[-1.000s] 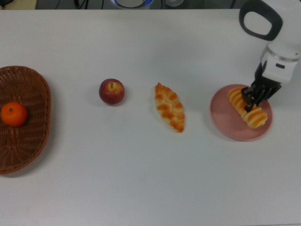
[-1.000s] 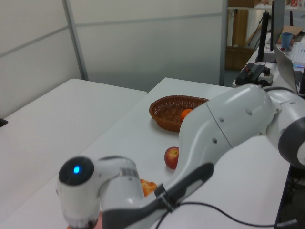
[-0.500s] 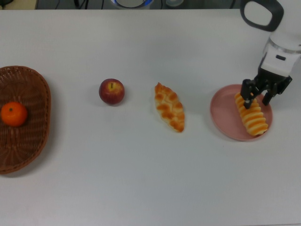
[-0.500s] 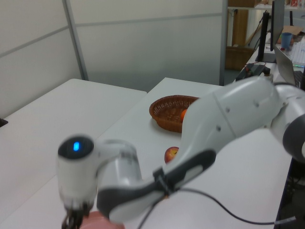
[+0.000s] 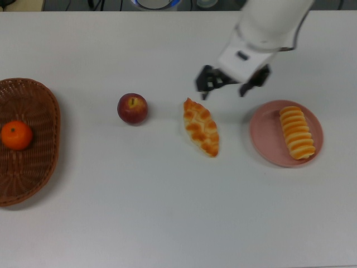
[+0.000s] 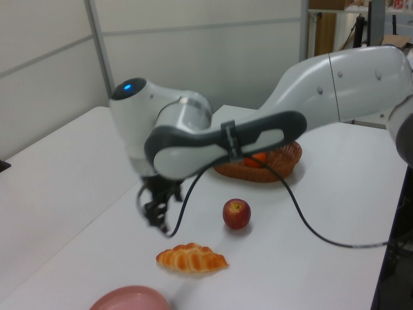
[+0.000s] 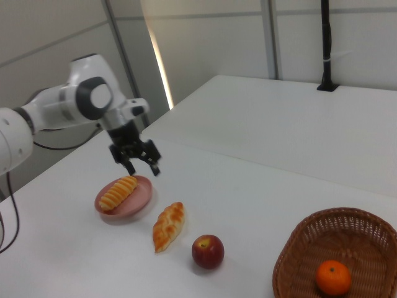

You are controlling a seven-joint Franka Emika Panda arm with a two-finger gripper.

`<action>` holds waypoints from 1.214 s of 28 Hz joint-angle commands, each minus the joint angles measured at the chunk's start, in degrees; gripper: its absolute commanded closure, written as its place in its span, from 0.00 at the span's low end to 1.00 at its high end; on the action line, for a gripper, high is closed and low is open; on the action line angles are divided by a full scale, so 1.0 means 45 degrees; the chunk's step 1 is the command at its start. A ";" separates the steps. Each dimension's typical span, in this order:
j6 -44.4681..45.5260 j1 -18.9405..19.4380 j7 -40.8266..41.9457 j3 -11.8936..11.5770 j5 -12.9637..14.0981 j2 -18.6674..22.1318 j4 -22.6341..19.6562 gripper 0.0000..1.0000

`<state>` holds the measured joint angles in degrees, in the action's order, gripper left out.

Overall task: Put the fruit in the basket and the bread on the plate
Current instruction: 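Move the gripper over the red apple and grasp it, then lift the apple and lower it into the basket beside the orange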

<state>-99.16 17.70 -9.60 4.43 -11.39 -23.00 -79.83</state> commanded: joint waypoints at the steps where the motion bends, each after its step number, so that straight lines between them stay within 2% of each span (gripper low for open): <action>1: 0.0766 -0.1217 0.1897 -0.0007 0.0227 0.0053 -0.0501 0.00; 6: 0.0727 -0.1979 0.2582 -0.0085 0.0013 -0.0610 -0.0540 0.00; 10: 0.0766 -0.2195 0.3109 -0.0144 -0.0924 -0.1138 -0.0695 0.00; 15: 0.0825 -0.2312 0.3968 -0.0183 -0.1921 -0.1237 -0.1730 0.00; 24: 0.1664 -0.2605 0.5844 -0.1002 -0.2292 -0.1353 -0.1946 0.00; 31: 0.1723 -0.2605 0.5864 -0.1101 -0.3210 -0.1822 -0.2005 0.00; 34: 0.1704 -0.2605 0.5884 -0.1101 -0.3561 -0.1803 -0.2414 0.00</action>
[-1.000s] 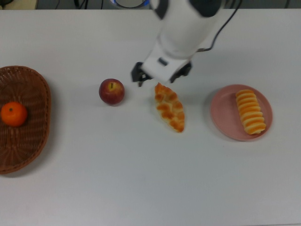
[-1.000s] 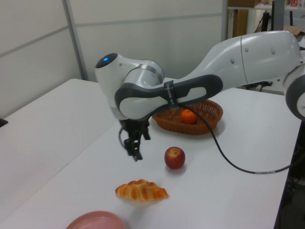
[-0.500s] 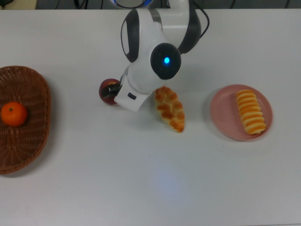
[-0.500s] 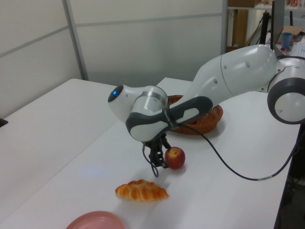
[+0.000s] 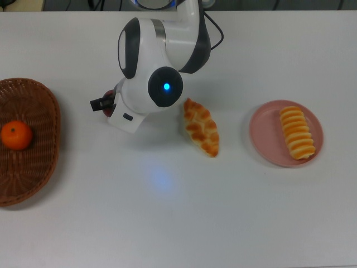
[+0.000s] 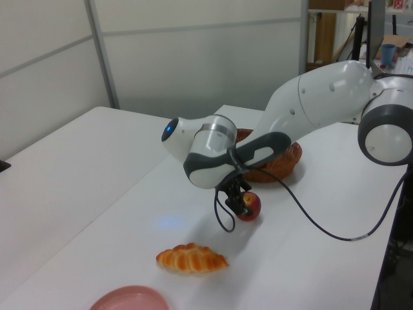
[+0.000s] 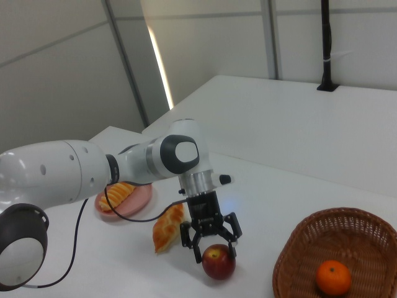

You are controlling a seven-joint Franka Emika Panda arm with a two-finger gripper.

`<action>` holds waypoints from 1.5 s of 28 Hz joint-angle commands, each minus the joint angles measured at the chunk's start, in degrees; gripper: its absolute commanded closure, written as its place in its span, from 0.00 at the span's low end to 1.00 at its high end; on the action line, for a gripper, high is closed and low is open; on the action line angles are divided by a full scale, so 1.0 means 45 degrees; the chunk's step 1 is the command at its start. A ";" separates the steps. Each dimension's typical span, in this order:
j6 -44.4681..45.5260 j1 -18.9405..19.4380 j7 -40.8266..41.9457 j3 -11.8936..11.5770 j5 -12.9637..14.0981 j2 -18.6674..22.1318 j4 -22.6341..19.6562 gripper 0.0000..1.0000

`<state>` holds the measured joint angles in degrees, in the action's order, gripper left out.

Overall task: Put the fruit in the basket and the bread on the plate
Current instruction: 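Lift the apple and lower it into the basket beside the orange, then release the apple and move the gripper down to the braided loaf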

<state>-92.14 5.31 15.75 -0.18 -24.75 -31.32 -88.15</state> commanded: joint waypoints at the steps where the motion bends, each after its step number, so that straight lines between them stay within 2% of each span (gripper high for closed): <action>1: 0.0144 0.0148 0.0249 -0.0078 -0.0710 0.0047 -0.0644 0.00; 2: 0.0144 0.0167 0.0249 -0.0078 -0.0808 0.0047 -0.0722 0.01; 3: 0.0125 0.0167 0.0269 -0.0078 -0.0867 0.0047 -0.0742 0.09; 4: 0.0106 0.0148 0.0269 -0.0078 -0.0849 0.0028 -0.0704 0.33; 7: 0.0086 0.0070 0.0269 -0.0078 -0.0673 0.0047 -0.0587 0.77; 9: 0.0028 -0.0144 0.0269 -0.0078 -0.0402 0.0066 -0.0296 1.00; 10: 0.0027 -0.0300 0.0288 -0.0078 -0.0109 0.0066 -0.0061 1.00; 13: 0.0008 -0.0924 0.0658 -0.0078 0.1393 0.0144 0.0544 1.00; 14: 0.0008 -0.1333 0.0969 -0.0116 0.2268 0.0222 0.1030 1.00; 16: 0.0008 -0.1784 0.1167 -0.0117 0.2918 0.0339 0.1637 1.00; 19: -0.0031 -0.2622 0.1206 -0.0136 0.3544 0.0651 0.2244 1.00; 23: -0.0634 -0.3502 0.1168 -0.0136 0.3877 0.0789 0.2499 1.00; 28: -0.2898 -0.4441 0.0855 -0.0234 0.4073 0.0633 0.2441 1.00; 32: -0.4793 -0.5027 0.0680 -0.0292 0.4054 -0.0166 0.2304 0.99; 35: -0.6391 -0.5437 0.0387 -0.0292 0.3918 -0.1042 0.2265 0.94; 37: -0.6826 -0.5438 0.0366 -0.0312 0.3840 -0.1280 0.2226 0.93; 38: -0.6925 -0.5438 0.0386 -0.0351 0.3762 -0.1320 0.2149 0.89; 39: -0.6965 -0.5438 0.0386 -0.0390 0.3664 -0.1320 0.2032 0.81; 40: -0.6984 -0.5419 0.0386 -0.0409 0.3489 -0.1320 0.1934 0.43; 41: -0.6965 -0.5399 0.0347 -0.0410 0.3468 -0.1320 0.1933 0.18; 42: -0.6965 -0.5360 0.0347 -0.0410 0.3429 -0.1301 0.1933 0.00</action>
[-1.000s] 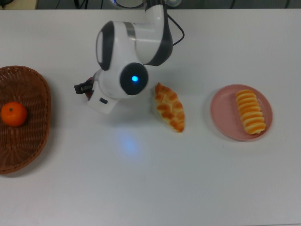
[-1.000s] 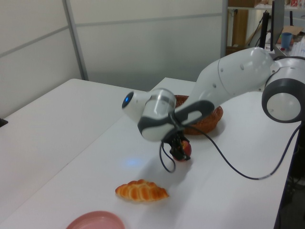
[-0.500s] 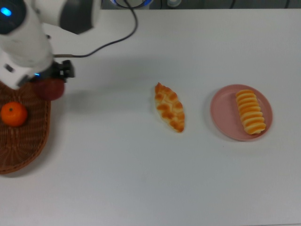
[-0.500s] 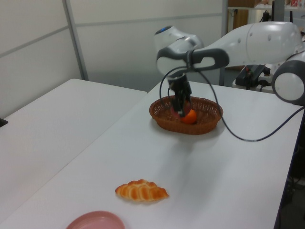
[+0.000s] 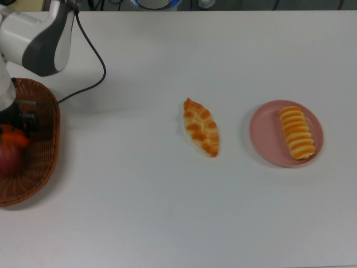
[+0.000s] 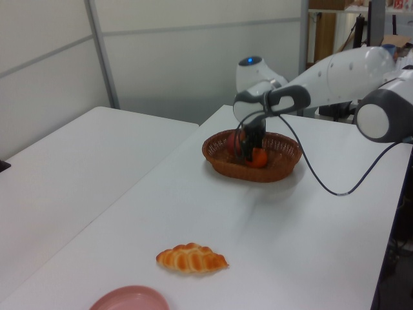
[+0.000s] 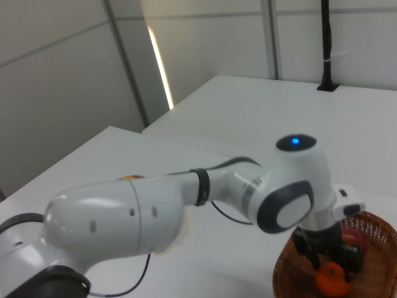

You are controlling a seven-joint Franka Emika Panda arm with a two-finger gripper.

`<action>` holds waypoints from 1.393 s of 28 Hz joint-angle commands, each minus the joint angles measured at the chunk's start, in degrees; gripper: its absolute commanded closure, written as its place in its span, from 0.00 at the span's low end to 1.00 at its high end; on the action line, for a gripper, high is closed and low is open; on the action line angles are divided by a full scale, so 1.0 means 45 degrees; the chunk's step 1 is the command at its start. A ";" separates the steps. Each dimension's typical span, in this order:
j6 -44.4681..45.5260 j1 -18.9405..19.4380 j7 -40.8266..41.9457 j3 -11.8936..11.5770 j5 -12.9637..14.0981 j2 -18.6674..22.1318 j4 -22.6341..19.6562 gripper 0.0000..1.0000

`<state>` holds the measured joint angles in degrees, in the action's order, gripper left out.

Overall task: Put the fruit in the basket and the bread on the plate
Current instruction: 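Release the apple and move the gripper down to the braided loaf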

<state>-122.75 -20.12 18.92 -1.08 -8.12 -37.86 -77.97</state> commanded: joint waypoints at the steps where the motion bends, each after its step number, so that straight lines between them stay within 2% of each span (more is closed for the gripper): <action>1: -0.0163 0.0349 -0.0357 -0.0209 -0.0266 0.0171 -0.0330 0.00; 7: -0.0124 0.0311 -0.0396 -0.0170 0.0104 0.0307 -0.0252 0.00; 9: -0.0104 0.0291 -0.0376 -0.0170 0.0747 0.0541 -0.0252 0.00; 13: -0.0007 0.0369 -0.0357 -0.0170 0.1606 0.1125 -0.0252 0.00; 19: 0.1514 0.0837 -0.0376 -0.0014 0.1882 0.1966 -0.0271 0.00; 22: 0.2315 0.1480 -0.0376 0.0025 0.1941 0.2299 -0.0271 0.00; 27: 0.4054 0.3139 -0.0396 0.0025 0.1941 0.2573 -0.0232 0.00; 28: 0.4269 0.3839 -0.0434 0.0025 0.1922 0.2573 -0.0252 0.00; 33: 0.4564 0.5483 -0.1409 0.0006 0.1687 0.2437 -0.0369 0.00; 34: 0.4564 0.6086 -0.1837 0.0006 0.1648 0.2359 -0.0485 0.00; 39: 0.4544 0.7339 -0.2484 0.0006 0.1356 0.2125 -0.0875 0.00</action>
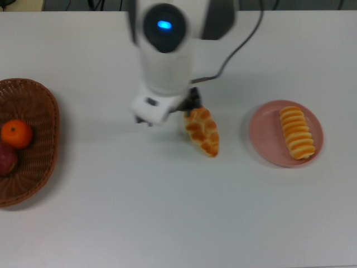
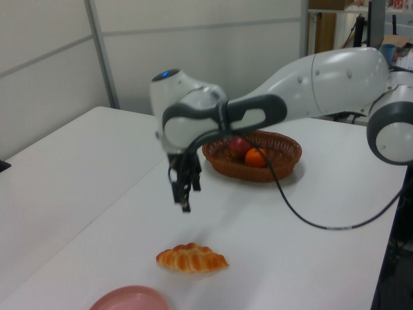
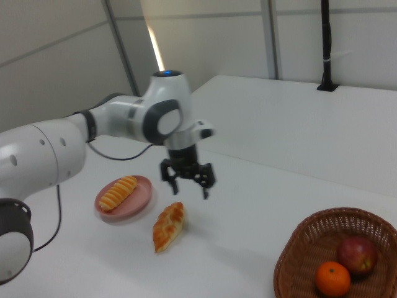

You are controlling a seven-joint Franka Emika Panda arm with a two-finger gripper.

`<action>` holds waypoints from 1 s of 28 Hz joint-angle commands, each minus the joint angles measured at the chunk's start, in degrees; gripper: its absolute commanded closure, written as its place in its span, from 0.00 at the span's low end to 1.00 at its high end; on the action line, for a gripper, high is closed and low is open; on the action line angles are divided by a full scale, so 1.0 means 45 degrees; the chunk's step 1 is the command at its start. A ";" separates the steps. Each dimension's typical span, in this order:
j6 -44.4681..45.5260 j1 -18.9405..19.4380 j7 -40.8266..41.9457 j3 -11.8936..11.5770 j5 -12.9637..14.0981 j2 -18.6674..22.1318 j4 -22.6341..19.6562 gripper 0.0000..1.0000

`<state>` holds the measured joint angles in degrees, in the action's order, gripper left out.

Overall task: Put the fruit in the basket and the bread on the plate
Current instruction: 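Release the apple and move the gripper down to the braided loaf, then grasp the braided loaf and place it on the pink plate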

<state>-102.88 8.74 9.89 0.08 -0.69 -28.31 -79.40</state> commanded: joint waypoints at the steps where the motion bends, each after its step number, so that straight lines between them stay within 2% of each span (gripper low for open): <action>1: 0.0127 0.1084 -0.0536 -0.0252 -0.0354 -0.0056 -0.0617 0.00; 5: 0.0127 0.1709 -0.0848 -0.0252 -0.0764 -0.0328 -0.0676 0.00; 8: 0.0088 0.2471 -0.1823 -0.0252 -0.1583 -0.0720 -0.0676 0.00; 11: 0.0030 0.2745 -0.2604 -0.0252 -0.2246 -0.1071 -0.0811 0.00; 19: -0.0010 0.3058 -0.2626 -0.0232 -0.3049 -0.1462 -0.1027 0.02; 20: -0.0010 0.3058 -0.2627 -0.0232 -0.3050 -0.1463 -0.1027 0.17; 22: -0.0010 0.3058 -0.2665 -0.0232 -0.2953 -0.1463 -0.1027 0.63; 24: -0.0010 0.3020 -0.2705 -0.0251 -0.2855 -0.1443 -0.1008 1.00; 28: -0.0010 0.2980 -0.2841 -0.0252 -0.2815 -0.1424 -0.0969 1.00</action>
<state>-102.88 21.60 -1.45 -0.22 -13.33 -35.58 -82.89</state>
